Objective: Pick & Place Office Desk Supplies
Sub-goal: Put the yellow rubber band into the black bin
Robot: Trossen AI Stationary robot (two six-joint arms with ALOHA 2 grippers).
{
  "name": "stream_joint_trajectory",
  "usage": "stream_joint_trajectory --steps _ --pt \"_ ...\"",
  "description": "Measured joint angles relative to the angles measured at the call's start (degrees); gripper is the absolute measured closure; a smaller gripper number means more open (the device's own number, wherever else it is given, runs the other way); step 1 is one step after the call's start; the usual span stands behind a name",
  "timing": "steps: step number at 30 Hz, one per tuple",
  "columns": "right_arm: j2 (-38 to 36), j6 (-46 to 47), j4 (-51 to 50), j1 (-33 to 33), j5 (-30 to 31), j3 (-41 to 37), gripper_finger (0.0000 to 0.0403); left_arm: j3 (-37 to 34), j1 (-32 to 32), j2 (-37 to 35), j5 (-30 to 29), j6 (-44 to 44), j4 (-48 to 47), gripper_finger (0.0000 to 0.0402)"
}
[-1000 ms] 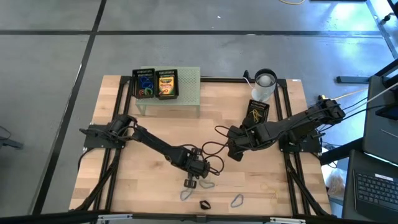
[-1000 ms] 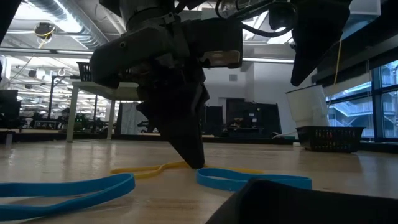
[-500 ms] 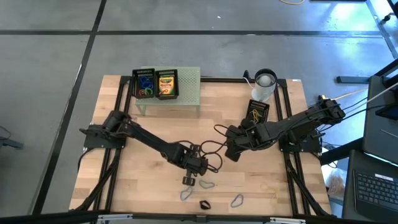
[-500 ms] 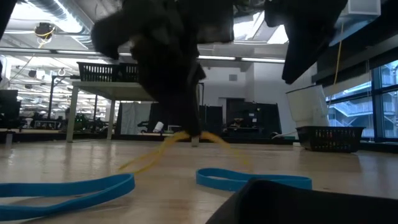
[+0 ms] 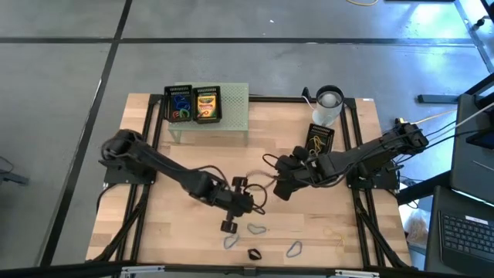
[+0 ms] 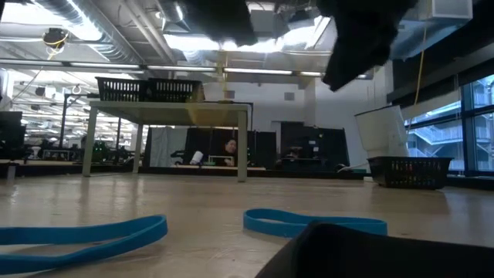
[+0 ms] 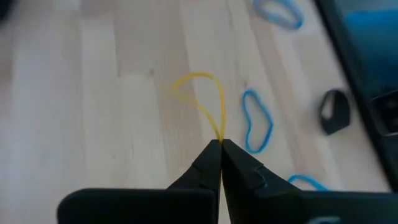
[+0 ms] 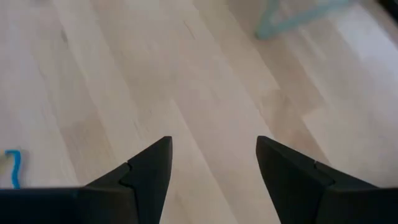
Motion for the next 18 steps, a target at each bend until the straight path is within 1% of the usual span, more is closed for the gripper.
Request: stream_joint_trajectory --steps 5,9,14,18 --pt "0.04 -6.82 10.13 0.2 0.97 0.0 0.0169 0.07 -2.4 -5.39 -4.75 0.03 0.13 0.0399" --pt "0.04 -15.61 19.96 0.22 0.32 0.0 0.0169 0.11 -4.78 -9.93 -9.31 0.55 0.22 0.0399" --pt "0.03 -28.36 31.71 0.75 -4.08 0.0 0.017 0.13 -8.81 -14.64 -15.76 3.35 1.27 0.0399" --pt "0.04 -36.87 39.89 1.55 -8.82 0.0 0.017 0.17 -12.27 -16.84 -22.75 6.92 3.88 0.0399"
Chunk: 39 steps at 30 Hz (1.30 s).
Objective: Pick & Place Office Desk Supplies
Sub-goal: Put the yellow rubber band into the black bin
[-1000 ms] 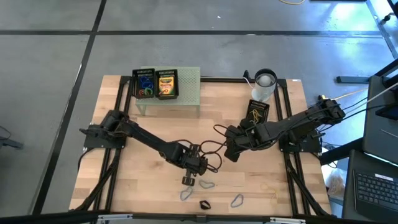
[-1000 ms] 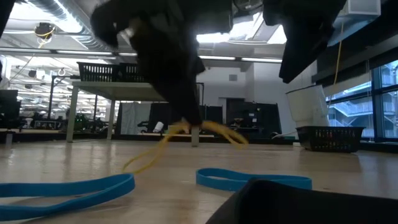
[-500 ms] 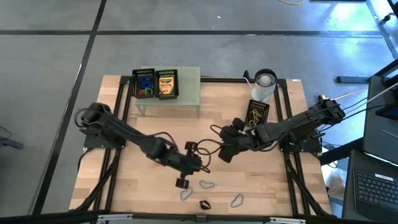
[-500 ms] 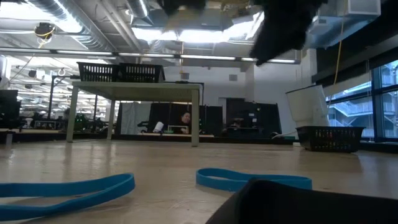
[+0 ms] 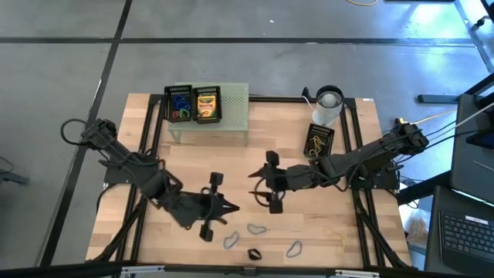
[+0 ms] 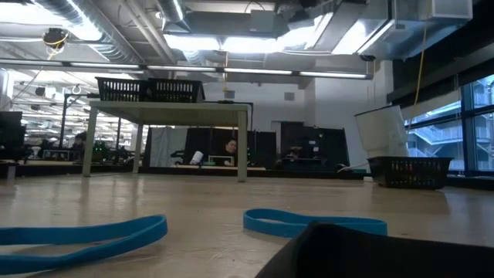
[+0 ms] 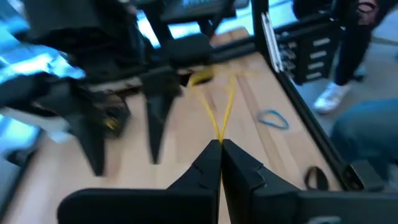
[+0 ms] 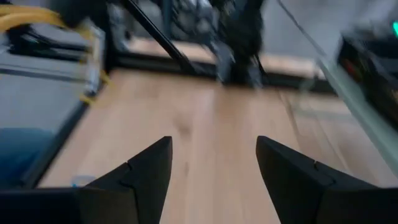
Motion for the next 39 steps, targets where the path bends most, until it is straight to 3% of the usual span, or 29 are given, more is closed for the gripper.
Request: stream_joint_trajectory --steps 8,13,27,39 --pt "0.0 -10.21 11.38 2.03 -3.22 0.0 0.017 0.0 -3.82 -0.08 -7.62 5.89 4.67 0.0399" --pt "0.0 -12.87 12.75 2.43 -9.13 0.0 0.017 0.0 -3.49 -0.01 -12.17 6.59 6.39 0.0399" --pt "0.0 -14.4 18.42 2.43 -10.15 0.0 0.017 0.0 1.14 0.01 -9.96 5.46 7.23 0.0399" --pt "0.0 -14.6 20.57 3.77 -10.14 -0.02 0.017 -0.02 1.51 0.01 -9.6 5.18 6.76 0.0399"
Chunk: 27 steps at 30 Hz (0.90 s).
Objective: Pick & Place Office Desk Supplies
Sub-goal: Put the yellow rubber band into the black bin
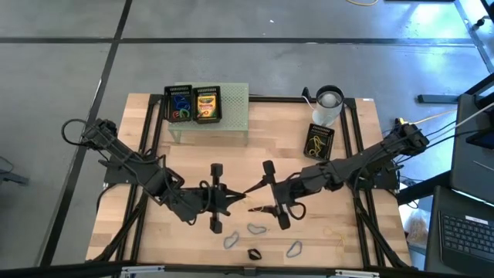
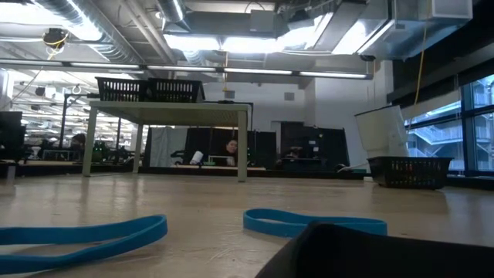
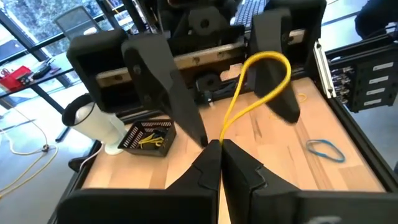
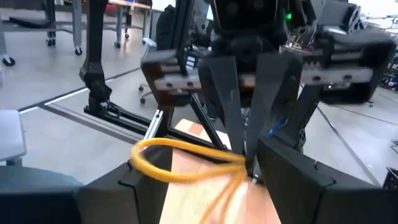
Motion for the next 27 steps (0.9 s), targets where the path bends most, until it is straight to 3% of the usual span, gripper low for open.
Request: stream_joint_trajectory --steps 5,9,20,23,27 --pt "0.0 0.67 0.78 0.19 -0.19 0.0 0.0172 -0.02 0.07 0.0 0.68 -1.02 -0.76 0.0399" --pt "0.0 2.4 0.78 0.13 -0.17 0.0 0.0197 -0.02 0.02 0.0 0.97 -1.17 -0.76 0.0399" --pt "0.0 4.15 0.65 0.15 -0.02 0.0 0.0356 -0.07 0.02 0.0 1.05 -1.17 -0.82 0.0399" --pt "0.0 4.17 0.5 0.15 -0.02 0.0 0.0366 -0.07 0.02 0.02 1.06 -1.17 -0.82 0.0398" --pt "0.0 4.33 0.32 0.15 -0.02 0.0 0.0351 -0.07 0.02 0.02 1.05 -1.17 -0.85 0.0399"
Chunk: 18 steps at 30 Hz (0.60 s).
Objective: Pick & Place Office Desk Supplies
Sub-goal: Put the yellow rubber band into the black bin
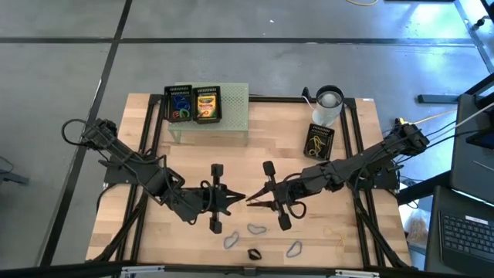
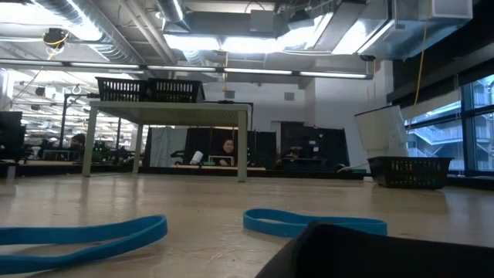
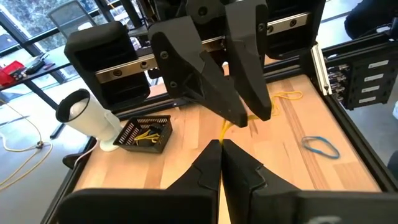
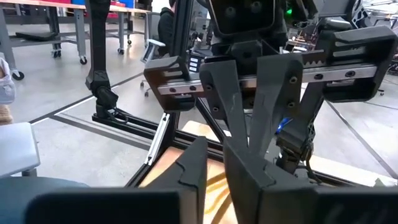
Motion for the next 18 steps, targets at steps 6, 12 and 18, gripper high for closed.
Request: stream_joint_trajectory --steps 6,12,18 --pt "0.0 4.3 -1.14 0.0 2.61 0.0 0.0301 0.0 -0.23 0.02 0.0 0.0 -0.06 0.0399" --pt "0.0 8.97 -4.87 -0.02 5.42 -0.01 0.0262 -0.05 -0.46 0.07 -0.31 -0.02 -0.68 0.0399" --pt "0.0 14.5 -7.83 -0.02 5.6 -0.04 0.024 -0.04 -0.44 0.07 -0.28 -0.02 -0.86 0.0399"
